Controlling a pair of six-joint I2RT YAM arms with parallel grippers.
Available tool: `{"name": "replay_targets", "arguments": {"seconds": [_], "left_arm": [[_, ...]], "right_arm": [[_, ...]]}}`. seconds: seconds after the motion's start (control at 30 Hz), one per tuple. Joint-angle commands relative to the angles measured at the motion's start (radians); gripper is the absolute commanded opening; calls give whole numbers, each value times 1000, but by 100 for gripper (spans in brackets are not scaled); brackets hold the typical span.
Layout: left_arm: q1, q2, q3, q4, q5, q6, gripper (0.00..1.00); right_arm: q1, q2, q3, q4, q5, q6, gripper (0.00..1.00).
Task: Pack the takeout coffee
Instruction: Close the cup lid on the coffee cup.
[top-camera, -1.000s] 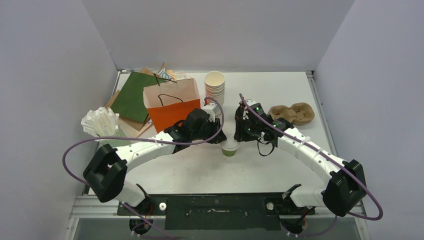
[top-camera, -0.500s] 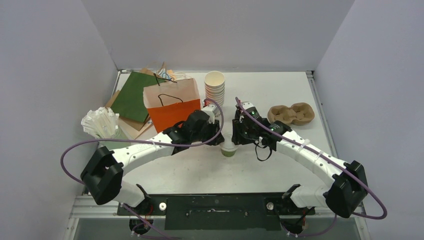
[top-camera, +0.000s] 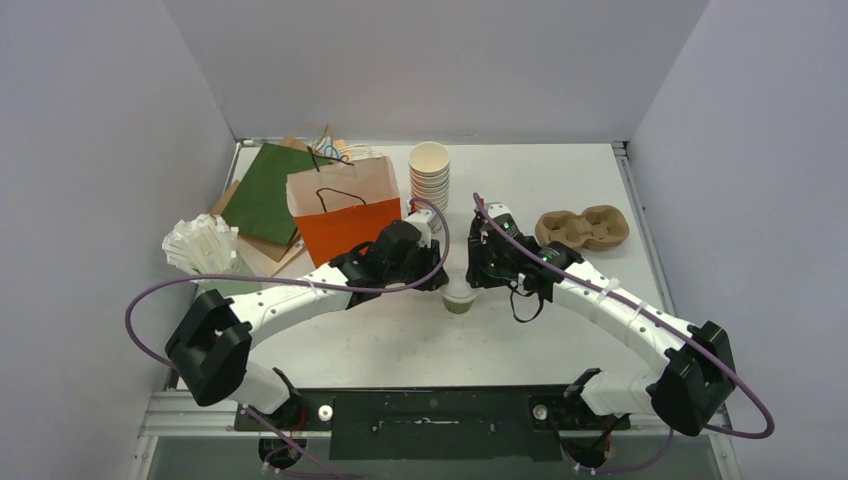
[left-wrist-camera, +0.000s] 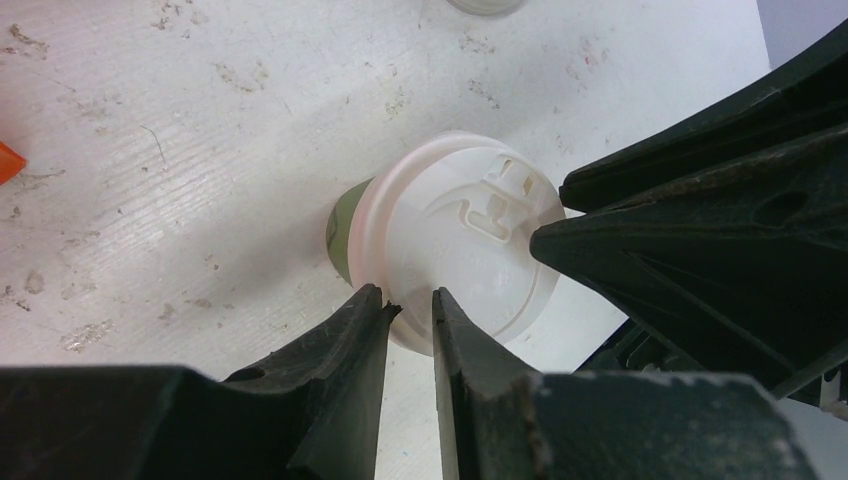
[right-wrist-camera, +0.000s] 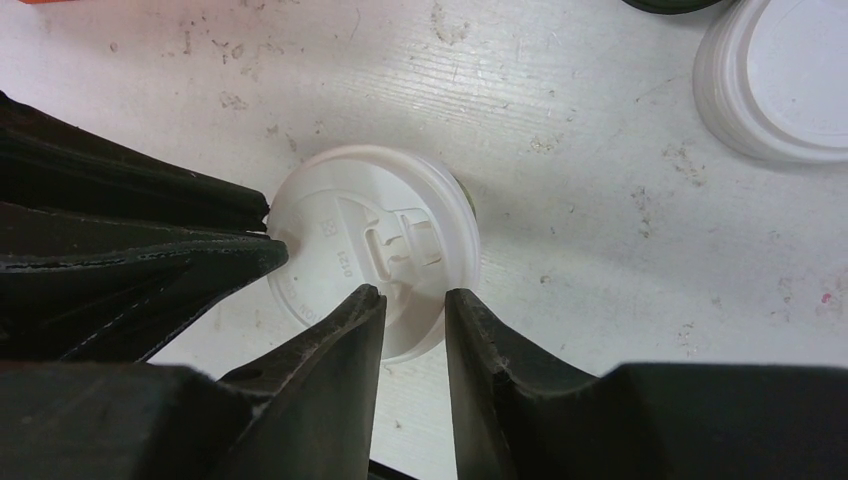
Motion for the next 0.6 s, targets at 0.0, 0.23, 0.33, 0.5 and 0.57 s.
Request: {"name": "replay_targets", "arguments": {"seconds": [0.0, 0.23, 0.33, 0.5, 0.57], "left_arm": [[-5, 15, 48, 8, -6, 3, 21], [-5, 26, 54, -9, -8, 4, 18], [-5, 22, 57, -13, -18, 5, 20], [-5, 13, 66, -15, -23, 10, 20], [-5, 14, 69, -15, -21, 10, 20]], "right_arm": [[4, -13, 9, 7, 25, 17, 29], [5, -9, -6, -3, 25, 29, 29], [4, -12, -9, -1, 25, 29, 28], [4, -13, -9, 2, 25, 30, 28], [4, -13, -11, 2, 25, 29, 28]]}}
